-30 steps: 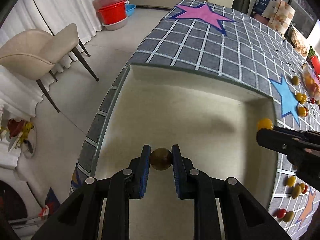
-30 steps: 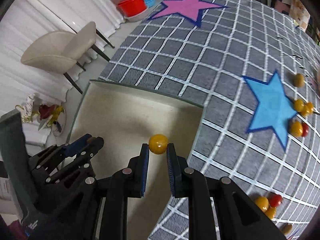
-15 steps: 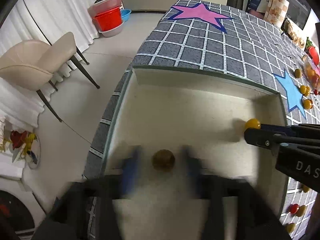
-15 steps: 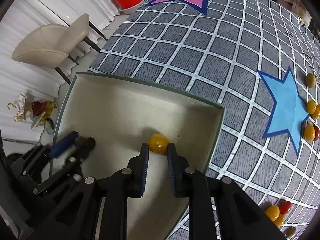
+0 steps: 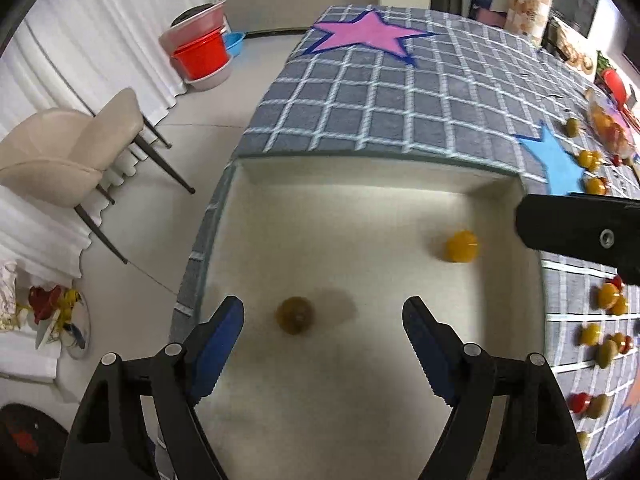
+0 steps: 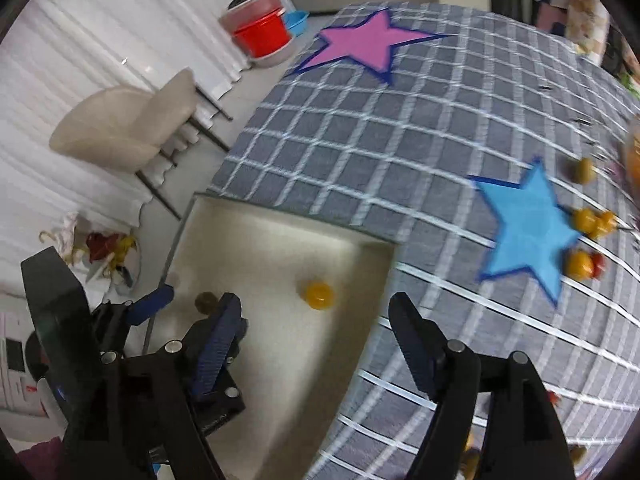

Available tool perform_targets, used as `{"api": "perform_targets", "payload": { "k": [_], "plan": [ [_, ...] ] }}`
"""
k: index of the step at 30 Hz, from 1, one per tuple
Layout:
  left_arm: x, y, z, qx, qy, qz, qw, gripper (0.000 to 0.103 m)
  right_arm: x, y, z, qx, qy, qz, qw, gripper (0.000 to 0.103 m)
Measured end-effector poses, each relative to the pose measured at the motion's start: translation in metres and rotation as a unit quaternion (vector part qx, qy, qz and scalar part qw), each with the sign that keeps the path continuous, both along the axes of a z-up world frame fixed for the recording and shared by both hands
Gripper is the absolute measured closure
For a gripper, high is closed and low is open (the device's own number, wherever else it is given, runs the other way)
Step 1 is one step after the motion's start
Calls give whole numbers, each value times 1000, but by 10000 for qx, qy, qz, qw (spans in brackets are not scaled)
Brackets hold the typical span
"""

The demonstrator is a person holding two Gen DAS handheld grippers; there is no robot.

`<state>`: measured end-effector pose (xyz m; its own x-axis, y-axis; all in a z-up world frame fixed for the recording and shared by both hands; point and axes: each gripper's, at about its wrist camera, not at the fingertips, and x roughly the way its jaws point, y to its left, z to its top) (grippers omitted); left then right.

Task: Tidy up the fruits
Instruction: 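Grasp a yellow tomato with the left tool while the right tool grasps a beige tomato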

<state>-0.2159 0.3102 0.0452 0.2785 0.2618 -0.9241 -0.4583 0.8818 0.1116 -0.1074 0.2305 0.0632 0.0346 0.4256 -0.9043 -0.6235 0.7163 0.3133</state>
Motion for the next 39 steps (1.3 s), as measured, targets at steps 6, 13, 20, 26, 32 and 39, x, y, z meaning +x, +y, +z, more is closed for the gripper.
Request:
{"api": "perform_targets", "payload": {
  "k": [6, 13, 20, 26, 32, 39],
  "plan": [
    [22, -46, 21, -87, -169, -533, 9984, 20, 13, -75, 13, -266, -174, -629, 9975, 24],
    [56, -120, 24, -323, -171, -1389, 9896, 20, 24, -179, 4, -823, -161, -1423, 9863, 24],
    [77, -170, 12, -460, -102, -1857, 9815, 20, 19, -251, -12, -1131, 8, -1988, 9735, 24],
    [87, -189, -6, -502, 84, -2047, 9775, 20, 16, -273, -22, -1151, 96, -2120, 9704, 24],
    [93, -198, -16, -481, 213, -2156, 9751, 20, 9, -288, -29, -1117, 127, -2130, 9706, 24],
    [99, -203, -23, -507, 287, -2145, 9750, 28, 9, -289, -36, -1100, 112, -2048, 9725, 37]
  ]
}}
